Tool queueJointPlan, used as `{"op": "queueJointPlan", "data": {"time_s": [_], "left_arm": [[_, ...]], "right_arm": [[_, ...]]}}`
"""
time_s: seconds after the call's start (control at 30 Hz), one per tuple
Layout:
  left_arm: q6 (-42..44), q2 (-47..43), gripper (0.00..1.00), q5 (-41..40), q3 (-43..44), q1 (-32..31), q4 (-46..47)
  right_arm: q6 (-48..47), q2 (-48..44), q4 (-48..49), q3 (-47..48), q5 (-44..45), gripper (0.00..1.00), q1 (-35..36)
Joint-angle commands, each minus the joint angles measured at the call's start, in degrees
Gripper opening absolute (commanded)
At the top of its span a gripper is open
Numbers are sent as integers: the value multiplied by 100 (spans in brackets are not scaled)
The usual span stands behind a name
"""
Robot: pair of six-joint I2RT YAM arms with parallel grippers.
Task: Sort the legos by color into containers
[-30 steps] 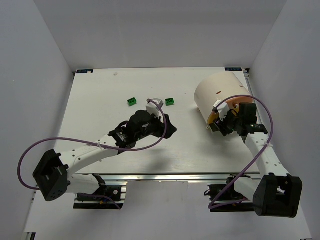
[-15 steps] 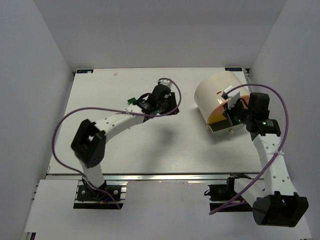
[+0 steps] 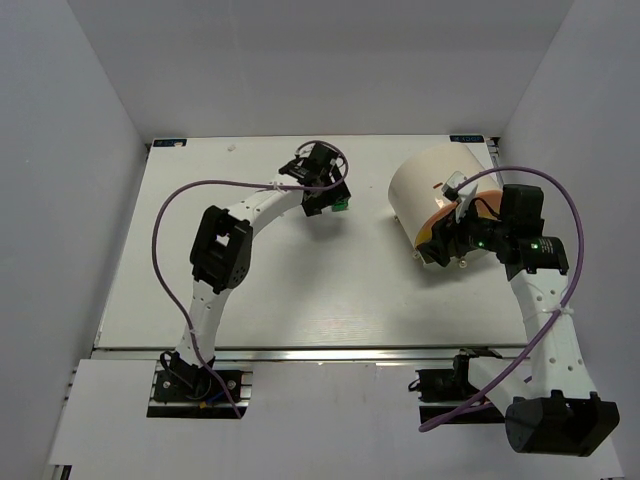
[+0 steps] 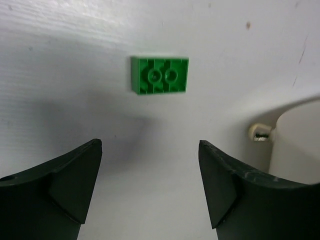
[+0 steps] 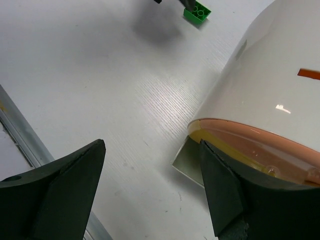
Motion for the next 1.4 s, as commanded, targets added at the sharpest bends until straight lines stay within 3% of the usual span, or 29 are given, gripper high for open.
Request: {"op": "queueJointPlan", "data": {"time_s": [0.0, 0.23, 0.7, 1.37], "left_arm": [[-765, 81, 88, -355, 488, 136, -61], [-634, 1004, 92, -13, 1692, 189, -324], [359, 1426, 95, 4, 1851, 189, -385], [1405, 2024, 83, 75, 2159, 84, -622]], "right_arm": [[182, -57, 259, -118, -249, 80, 16], [384, -206, 550, -373, -258, 80, 16], [612, -409, 858, -725, -267, 80, 8], [806, -514, 1095, -918, -284, 80, 8]]}}
